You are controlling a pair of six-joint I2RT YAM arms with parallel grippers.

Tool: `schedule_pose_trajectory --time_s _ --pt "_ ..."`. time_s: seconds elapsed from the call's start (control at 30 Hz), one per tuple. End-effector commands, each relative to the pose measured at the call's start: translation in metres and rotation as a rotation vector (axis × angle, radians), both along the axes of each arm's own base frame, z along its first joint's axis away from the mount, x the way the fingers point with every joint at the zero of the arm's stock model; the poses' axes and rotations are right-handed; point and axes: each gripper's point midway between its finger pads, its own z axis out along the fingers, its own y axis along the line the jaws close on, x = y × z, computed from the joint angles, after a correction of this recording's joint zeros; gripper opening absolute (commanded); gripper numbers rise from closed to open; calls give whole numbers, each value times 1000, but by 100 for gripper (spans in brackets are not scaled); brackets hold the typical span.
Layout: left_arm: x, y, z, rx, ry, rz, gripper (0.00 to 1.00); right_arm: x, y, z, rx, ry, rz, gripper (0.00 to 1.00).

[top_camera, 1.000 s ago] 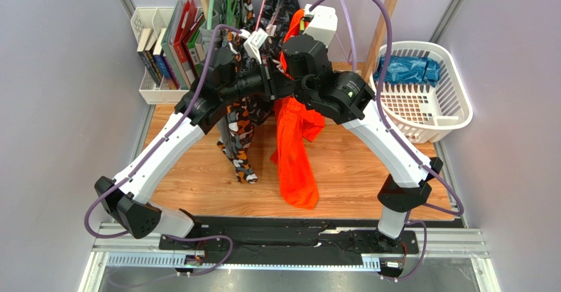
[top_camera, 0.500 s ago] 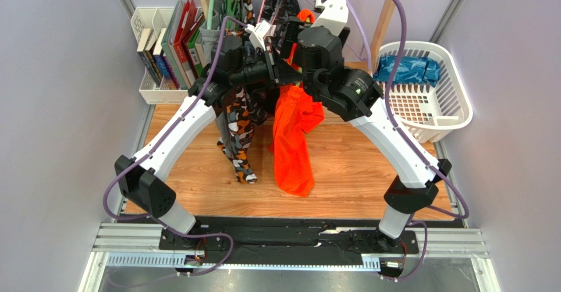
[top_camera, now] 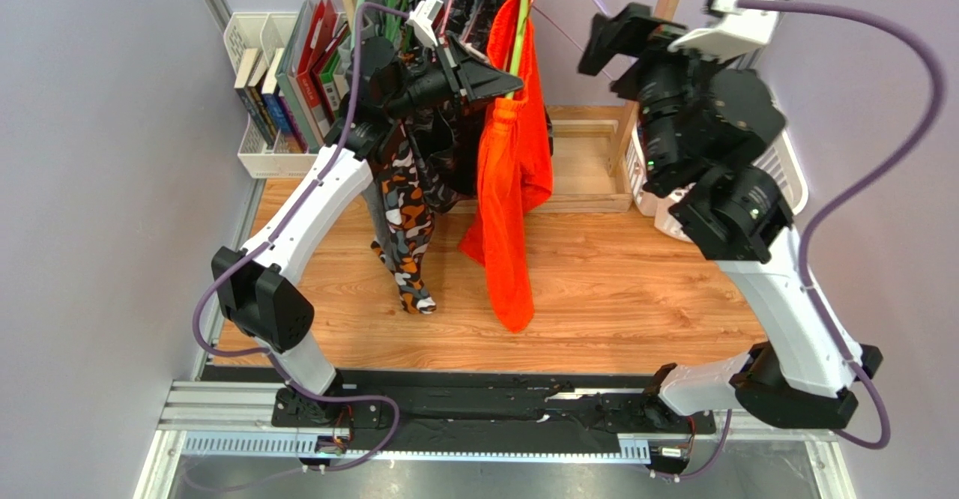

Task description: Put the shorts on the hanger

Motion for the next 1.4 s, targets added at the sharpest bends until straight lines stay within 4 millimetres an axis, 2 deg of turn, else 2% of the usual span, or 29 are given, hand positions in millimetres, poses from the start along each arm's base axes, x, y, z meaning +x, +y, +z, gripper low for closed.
schedule_pose_trajectory --time_s 0.0,0.23,0.3,0.37,0.4,0.53,0.77,1.0,1.13,1.23,1.27,1.33,1.37 --pt "-35 17 90 -167 -261 -16 0 -3 -28 34 20 -113 -60 100" --pt "-8 23 99 -177 -168 93 0 -8 -50 44 69 -139 -111 99" --pt "-2 24 111 -200 -176 122 0 -7 -51 41 69 -135 -119 99" --pt "7 23 112 -203 -163 148 0 -7 -54 41 70 -134 -130 98" --pt "6 25 121 -209 -174 155 0 -6 -54 38 66 -129 -132 98" --pt "15 26 128 -217 -172 182 0 -6 -56 37 97 -130 -140 98" --pt "57 33 104 -212 12 277 0 -3 -60 34 103 -122 -164 97" --pt "73 41 105 -234 36 306 0 4 -55 28 98 -111 -168 96" --pt "89 46 103 -245 41 337 0 8 -52 27 87 -112 -167 96" --pt "104 50 91 -235 87 369 0 9 -52 26 83 -110 -167 96" --pt "106 50 88 -233 96 371 1 10 -52 26 83 -112 -167 96" --pt "107 50 84 -223 101 369 9 10 -51 27 77 -117 -162 96" --pt "105 50 84 -221 95 363 11 11 -50 27 75 -121 -159 96"
